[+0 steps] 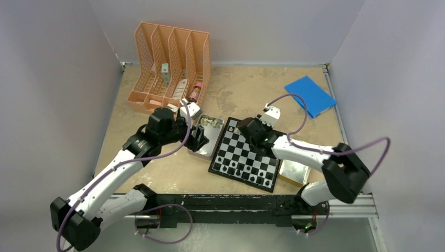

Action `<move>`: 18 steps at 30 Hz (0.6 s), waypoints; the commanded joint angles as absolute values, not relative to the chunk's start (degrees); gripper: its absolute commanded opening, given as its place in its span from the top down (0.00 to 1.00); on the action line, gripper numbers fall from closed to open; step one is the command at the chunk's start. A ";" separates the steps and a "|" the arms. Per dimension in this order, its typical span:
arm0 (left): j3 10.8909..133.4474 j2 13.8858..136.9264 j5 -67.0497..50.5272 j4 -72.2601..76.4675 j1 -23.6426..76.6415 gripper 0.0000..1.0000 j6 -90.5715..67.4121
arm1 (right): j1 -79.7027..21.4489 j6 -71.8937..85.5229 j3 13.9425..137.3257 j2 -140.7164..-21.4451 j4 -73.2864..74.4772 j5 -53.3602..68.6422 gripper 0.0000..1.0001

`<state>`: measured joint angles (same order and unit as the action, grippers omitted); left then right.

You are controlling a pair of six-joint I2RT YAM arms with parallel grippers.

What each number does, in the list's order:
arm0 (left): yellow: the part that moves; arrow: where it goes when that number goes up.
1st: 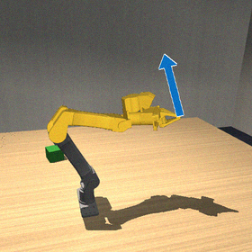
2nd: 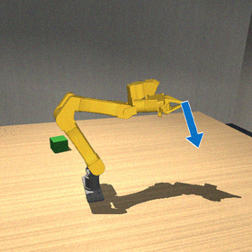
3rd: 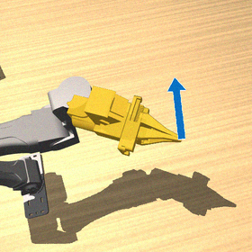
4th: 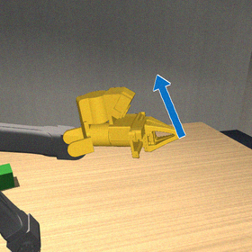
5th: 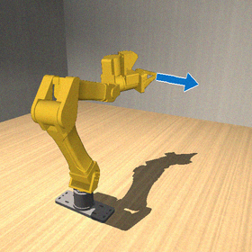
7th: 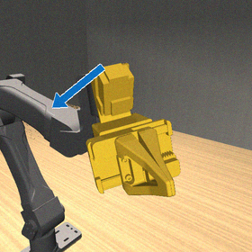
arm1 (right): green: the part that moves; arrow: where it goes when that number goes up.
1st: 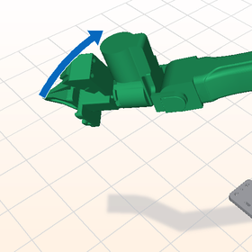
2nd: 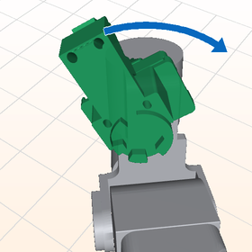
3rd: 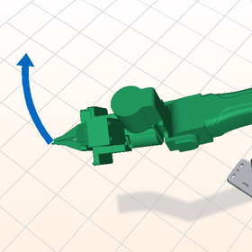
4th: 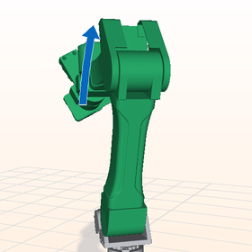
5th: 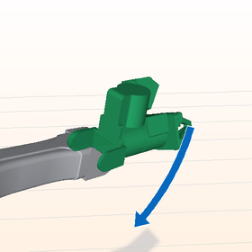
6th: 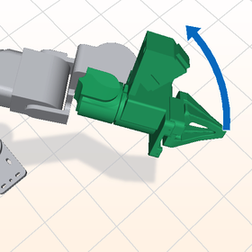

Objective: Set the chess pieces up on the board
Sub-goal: Place the chess piece on the chessboard, then pick up the chess piece from the storage box.

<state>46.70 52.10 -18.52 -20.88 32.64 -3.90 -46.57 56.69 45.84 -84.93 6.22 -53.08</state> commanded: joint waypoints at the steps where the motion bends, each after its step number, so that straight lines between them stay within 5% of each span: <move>1: 51.18 57.22 -15.25 -24.15 32.41 0.22 -5.54 | -46.76 53.24 48.11 -75.42 7.39 -53.24 0.64; 7: 56.51 66.12 -10.60 -26.02 32.27 0.35 -5.71 | -46.76 45.13 45.86 -62.07 2.76 -46.36 0.50; 13: 62.95 76.14 -6.34 -26.30 32.08 0.50 -3.05 | -46.76 41.07 41.14 -49.42 0.26 -41.12 0.26; 18: 70.43 85.27 -1.73 -30.00 31.56 0.56 -2.40 | -46.76 37.12 40.12 -42.69 -1.94 -38.22 0.23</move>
<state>63.13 80.20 -7.11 -27.11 32.32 -3.27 -46.57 42.04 40.77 -46.28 1.78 -41.45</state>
